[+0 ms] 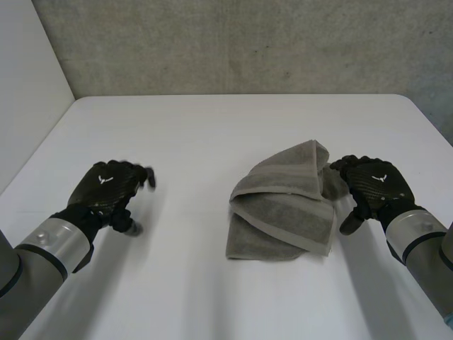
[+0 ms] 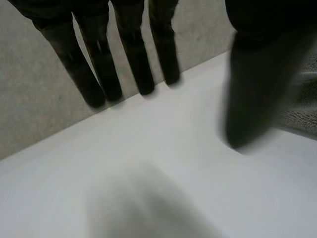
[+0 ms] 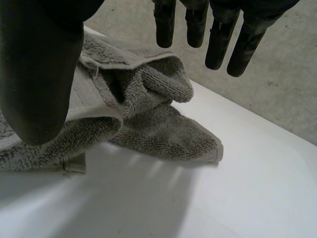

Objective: Fold the towel.

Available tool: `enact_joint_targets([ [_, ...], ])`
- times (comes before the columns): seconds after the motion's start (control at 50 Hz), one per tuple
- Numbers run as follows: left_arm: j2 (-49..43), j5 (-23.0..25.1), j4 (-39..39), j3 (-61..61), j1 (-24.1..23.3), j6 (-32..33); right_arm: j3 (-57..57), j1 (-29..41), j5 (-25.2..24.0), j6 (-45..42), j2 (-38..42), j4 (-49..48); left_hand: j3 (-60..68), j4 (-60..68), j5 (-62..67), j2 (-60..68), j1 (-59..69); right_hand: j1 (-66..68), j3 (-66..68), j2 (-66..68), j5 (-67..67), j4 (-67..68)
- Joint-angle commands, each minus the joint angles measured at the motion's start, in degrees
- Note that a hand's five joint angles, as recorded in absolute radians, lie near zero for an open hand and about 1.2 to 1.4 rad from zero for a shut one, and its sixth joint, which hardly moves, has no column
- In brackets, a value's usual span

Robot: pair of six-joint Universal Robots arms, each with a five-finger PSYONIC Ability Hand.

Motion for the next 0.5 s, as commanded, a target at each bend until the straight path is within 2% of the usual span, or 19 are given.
enact_joint_targets([
  [0.02, -6.0, 0.3, 0.5, 8.8, -8.7, -2.3, 0.2, 0.3, 0.0, 0.0, 0.4, -1.2, -19.5, -17.3, -19.7, -20.0, -19.0, -3.2, -4.0, -4.1, -3.4, -4.7],
  [0.04, -8.1, 0.1, 0.4, 11.6, -11.3, -3.8, 0.2, 0.3, 0.0, 0.0, 0.4, -1.2, -19.5, -17.3, -19.7, -20.0, -19.0, -3.2, -4.0, -4.1, -3.4, -4.7],
  [0.1, -10.3, -0.6, 0.3, 14.5, -13.3, -5.4, 0.7, -0.2, 0.0, 0.0, 0.5, -1.3, -19.3, -17.1, -19.5, -19.8, -18.8, -3.2, -4.0, -4.1, -3.4, -4.7],
  [0.14, -15.7, -2.7, 0.2, 20.5, -16.8, -7.5, 1.1, -0.4, 0.0, 0.0, 0.5, -1.5, -18.8, -16.6, -19.0, -19.3, -18.3, -3.2, -4.0, -4.1, -3.4, -4.7],
  [0.16, -15.7, -2.8, 0.2, 20.5, -16.8, -7.5, 1.3, -0.4, 0.0, 0.0, 0.5, -1.7, -18.8, -16.6, -19.0, -19.3, -18.3, -3.2, -4.0, -4.1, -3.4, -4.7],
  [0.2, -22.4, -5.1, -0.2, 27.5, -20.6, -8.1, 1.6, -0.5, 0.0, 0.0, 0.5, -2.2, -18.8, -16.6, -19.0, -19.3, -18.3, -3.2, -4.0, -4.1, -3.4, -4.7],
  [0.24, -25.7, -6.5, -0.9, 31.1, -22.3, -8.1, 1.9, -0.5, 0.0, -0.5, 0.5, -2.7, -18.5, -16.3, -18.7, -19.0, -18.0, -3.2, -4.0, -4.1, -3.4, -4.7],
  [0.26, -25.7, -6.5, -0.9, 31.2, -22.3, -8.1, 1.9, -0.5, 0.0, -0.5, 0.5, -2.7, -18.5, -16.3, -18.7, -19.0, -18.0, -3.2, -4.0, -4.1, -3.4, -4.7],
  [0.3, -32.3, -8.7, -3.1, 38.2, -24.7, -7.9, 1.9, -0.5, 0.0, -0.5, 0.5, -2.9, -17.8, -15.6, -18.0, -18.3, -17.3, -3.2, -4.0, -4.1, -3.4, -4.7],
  [0.44, -42.6, -9.9, -8.8, 51.4, -27.7, -7.8, 2.0, -0.4, 0.0, -0.6, 0.6, -3.0, -12.4, -10.2, -12.6, -12.9, -11.9, -3.2, -4.0, -4.1, -3.4, -4.7],
  [0.48, -44.4, -10.1, -10.0, 53.8, -28.2, -7.8, 2.0, -0.4, 0.0, -0.6, 0.7, -3.0, -8.5, -6.4, -8.8, -9.1, -8.0, -3.2, -4.0, -4.1, -3.4, -4.7],
  [0.5, -45.7, -10.1, -10.7, 55.6, -28.5, -7.8, 2.1, -0.4, 0.0, -0.7, 0.7, -3.1, -1.4, 0.8, -1.6, -1.9, -0.9, -3.2, -4.0, -4.1, -3.4, -4.7],
])
